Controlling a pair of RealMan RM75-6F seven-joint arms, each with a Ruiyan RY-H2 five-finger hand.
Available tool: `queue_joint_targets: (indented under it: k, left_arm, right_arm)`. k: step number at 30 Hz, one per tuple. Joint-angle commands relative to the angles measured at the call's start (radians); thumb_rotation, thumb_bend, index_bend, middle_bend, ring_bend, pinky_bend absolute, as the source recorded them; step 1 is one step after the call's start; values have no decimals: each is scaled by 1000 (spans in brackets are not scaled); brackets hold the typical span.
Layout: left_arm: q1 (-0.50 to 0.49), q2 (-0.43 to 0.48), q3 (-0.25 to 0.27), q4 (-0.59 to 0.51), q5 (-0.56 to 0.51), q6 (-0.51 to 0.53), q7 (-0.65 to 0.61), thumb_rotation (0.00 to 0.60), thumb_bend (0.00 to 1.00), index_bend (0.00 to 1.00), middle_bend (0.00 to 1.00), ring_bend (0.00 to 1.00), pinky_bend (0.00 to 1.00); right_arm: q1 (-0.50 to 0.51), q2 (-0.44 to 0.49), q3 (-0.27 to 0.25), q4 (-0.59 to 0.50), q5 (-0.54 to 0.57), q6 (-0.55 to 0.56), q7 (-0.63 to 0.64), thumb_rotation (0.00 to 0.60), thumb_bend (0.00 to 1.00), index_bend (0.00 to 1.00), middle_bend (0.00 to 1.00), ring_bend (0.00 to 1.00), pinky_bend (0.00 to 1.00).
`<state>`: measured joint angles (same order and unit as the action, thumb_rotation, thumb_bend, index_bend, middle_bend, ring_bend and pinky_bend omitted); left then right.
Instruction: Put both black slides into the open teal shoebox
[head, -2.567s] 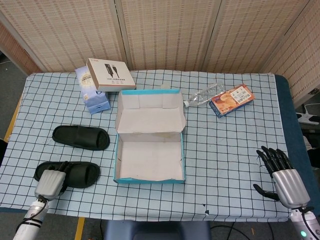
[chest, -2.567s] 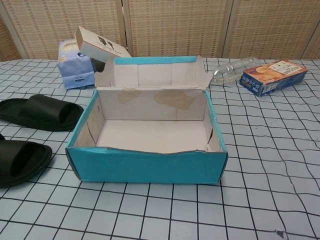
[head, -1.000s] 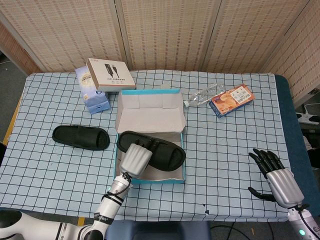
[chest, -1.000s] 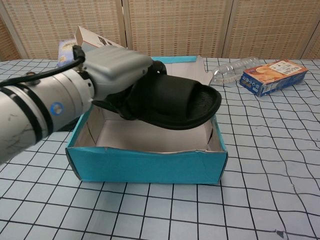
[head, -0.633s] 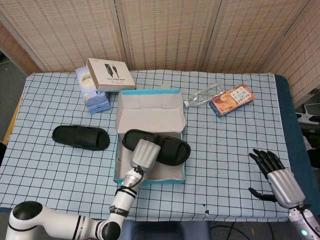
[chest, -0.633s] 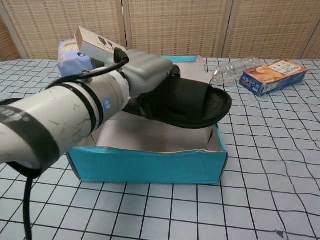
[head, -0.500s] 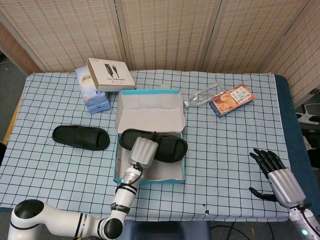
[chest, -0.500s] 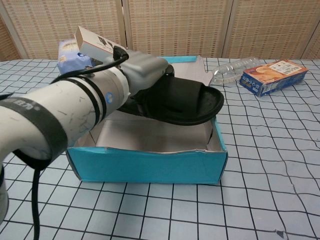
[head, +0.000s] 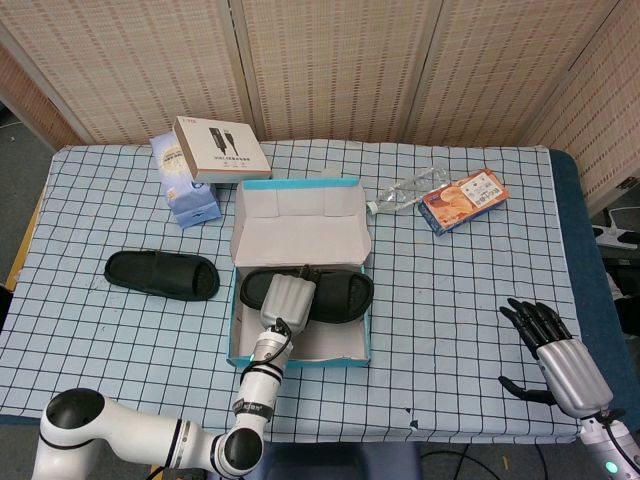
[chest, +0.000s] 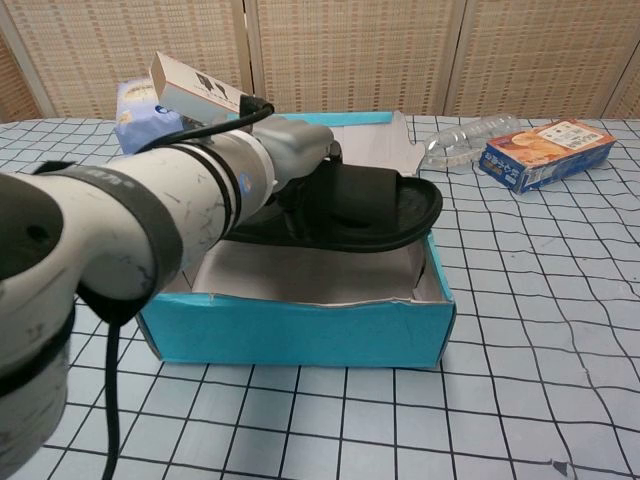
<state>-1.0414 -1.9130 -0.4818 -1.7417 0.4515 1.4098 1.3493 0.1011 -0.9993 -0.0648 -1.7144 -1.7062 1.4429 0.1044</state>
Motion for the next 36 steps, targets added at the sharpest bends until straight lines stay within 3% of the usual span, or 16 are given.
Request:
queue_joint_targets:
  k: [1,10,19,26,29,33,36]
  left_arm:
    - [-16,-1,-7,43,-37,-12,-18,579,363,512,863,763,543]
    - [-25,28,23,95,-78,-38,-61,577,364,513,865,766,544]
    - [-22,34,122,173,-89,-87,-78,571,362,513,867,768,544]
    - [-21,24,166,232,-68,-129,-112,569,362,506,857,763,540]
    - [-17,26,169,233,-65,-149,-136,562,361,380,734,673,507]
    - [-11,45,192,196,-3,-138,-164,521,355,105,391,404,438]
    - [-7,57,205,158,25,-123,-173,482,352,56,217,221,384]
  right_arm:
    - [0,1,-1,1,-1,1,5,525,139,0,0,0,0]
    - [0,0,-4,0,-6,1,1,526,139,0,0,0,0]
    - [-2,2,-5,-1,-5,4,2,527,139,0,0,0,0]
    - [1,1,-6,-4,-1,-4,-4,527,139,0,0,0,0]
    - [1,0,-6,-6,1,-7,-9,527,139,0,0,0,0]
    - [0,0,-7,-8,1,-7,-14,527,139,0,0,0,0]
    - [1,0,-8,-10,-1,-9,-18,527,139,0,0,0,0]
